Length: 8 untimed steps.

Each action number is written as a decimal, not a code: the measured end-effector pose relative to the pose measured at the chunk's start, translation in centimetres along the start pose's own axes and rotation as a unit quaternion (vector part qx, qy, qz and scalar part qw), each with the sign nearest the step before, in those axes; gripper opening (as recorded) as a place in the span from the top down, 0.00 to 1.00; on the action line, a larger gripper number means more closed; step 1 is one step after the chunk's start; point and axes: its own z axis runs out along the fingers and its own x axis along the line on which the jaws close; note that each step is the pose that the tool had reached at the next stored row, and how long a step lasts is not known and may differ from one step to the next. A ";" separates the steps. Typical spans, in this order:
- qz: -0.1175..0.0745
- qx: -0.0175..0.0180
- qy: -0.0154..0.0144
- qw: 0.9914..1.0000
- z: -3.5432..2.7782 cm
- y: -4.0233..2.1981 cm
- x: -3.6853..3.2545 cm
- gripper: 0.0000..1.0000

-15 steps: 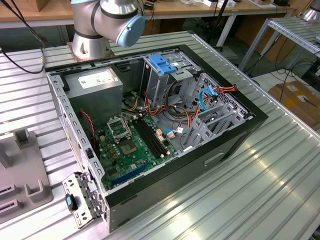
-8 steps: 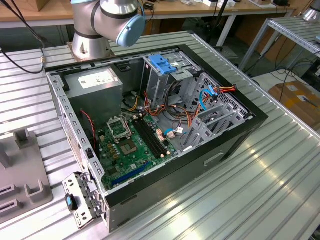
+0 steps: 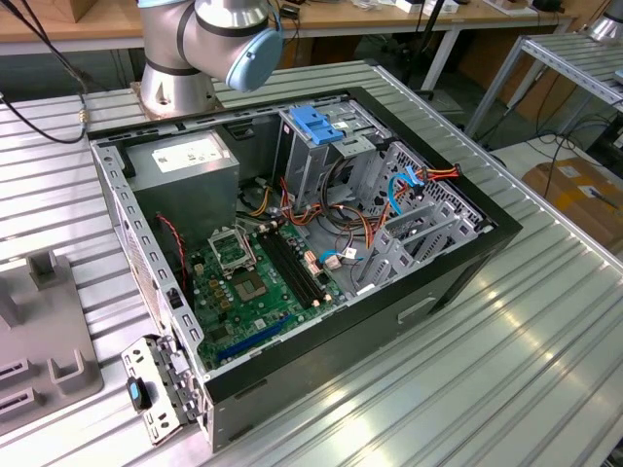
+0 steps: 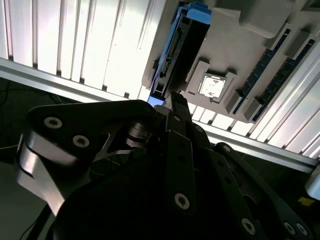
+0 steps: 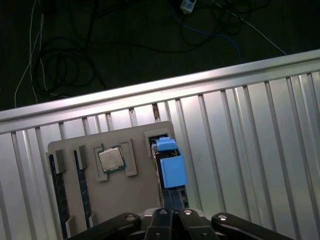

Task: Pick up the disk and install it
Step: 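Pick up the disk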

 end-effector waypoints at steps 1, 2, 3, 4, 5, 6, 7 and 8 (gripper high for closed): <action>0.000 0.000 0.000 1.000 0.00 0.00 0.00 0.89; 0.000 0.000 0.000 1.000 0.00 0.00 0.00 0.89; 0.000 0.000 0.000 1.000 0.00 0.00 0.00 0.89; 0.000 0.000 0.000 1.000 0.00 0.00 0.00 0.89; -0.001 0.000 0.000 1.000 0.00 0.00 0.00 0.89; -0.002 0.000 0.000 1.000 0.00 0.00 0.00 0.89; -0.005 0.000 0.000 1.000 0.00 0.00 0.00 0.89; -0.007 0.000 0.000 1.000 0.00 0.00 0.00 0.89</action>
